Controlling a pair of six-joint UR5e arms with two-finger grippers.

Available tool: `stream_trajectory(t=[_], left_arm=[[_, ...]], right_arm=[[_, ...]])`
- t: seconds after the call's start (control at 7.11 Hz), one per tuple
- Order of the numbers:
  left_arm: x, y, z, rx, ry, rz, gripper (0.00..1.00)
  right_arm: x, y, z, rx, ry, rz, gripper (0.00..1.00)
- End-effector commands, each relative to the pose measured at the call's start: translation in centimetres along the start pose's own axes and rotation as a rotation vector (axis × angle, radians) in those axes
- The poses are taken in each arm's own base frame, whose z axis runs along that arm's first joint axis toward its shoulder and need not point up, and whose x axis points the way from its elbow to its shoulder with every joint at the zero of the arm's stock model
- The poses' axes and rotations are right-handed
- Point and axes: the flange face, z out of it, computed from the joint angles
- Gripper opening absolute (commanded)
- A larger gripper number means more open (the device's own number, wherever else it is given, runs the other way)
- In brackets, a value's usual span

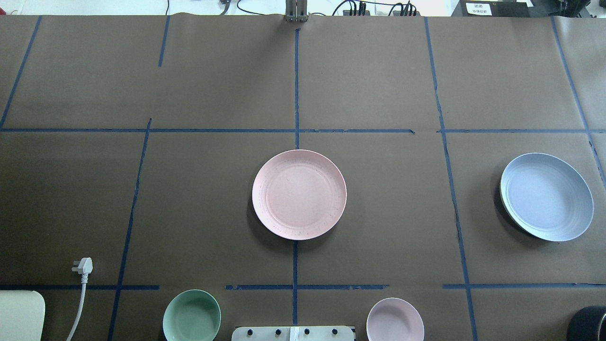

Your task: Stack three plates with pink and blue

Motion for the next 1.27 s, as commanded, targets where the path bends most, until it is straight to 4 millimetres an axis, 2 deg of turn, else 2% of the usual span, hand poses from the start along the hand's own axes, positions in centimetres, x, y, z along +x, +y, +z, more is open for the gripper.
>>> stream_trajectory(t=[0.0,0.28,0.56,0.7,0.84,1.12], left_arm=[[-6.6,7.7,1.7,0.012,0.083,-0.059,1.00],[-6.8,8.5,2.1,0.006,0.090,-0.067,1.00],[-6.5,8.4,2.1,0.021,0.113,-0.065,1.00],[-6.5,8.4,2.1,0.022,0.115,-0.065,1.00],[-6.5,8.4,2.1,0.022,0.115,-0.065,1.00],[-6.5,8.5,2.1,0.021,0.115,-0.066,1.00]], right_arm=[[-1.3,-0.6,-0.1,0.004,-0.033,0.075,1.00],[-4.0,-1.2,1.5,0.053,-0.084,0.137,1.00],[-3.6,-1.0,6.7,0.077,-0.114,0.153,1.00],[-4.7,-1.2,8.8,0.083,-0.109,0.180,1.00],[-4.8,-0.6,11.5,0.080,-0.065,0.152,0.99],[-5.8,-1.6,13.7,0.052,-0.054,0.141,0.98]])
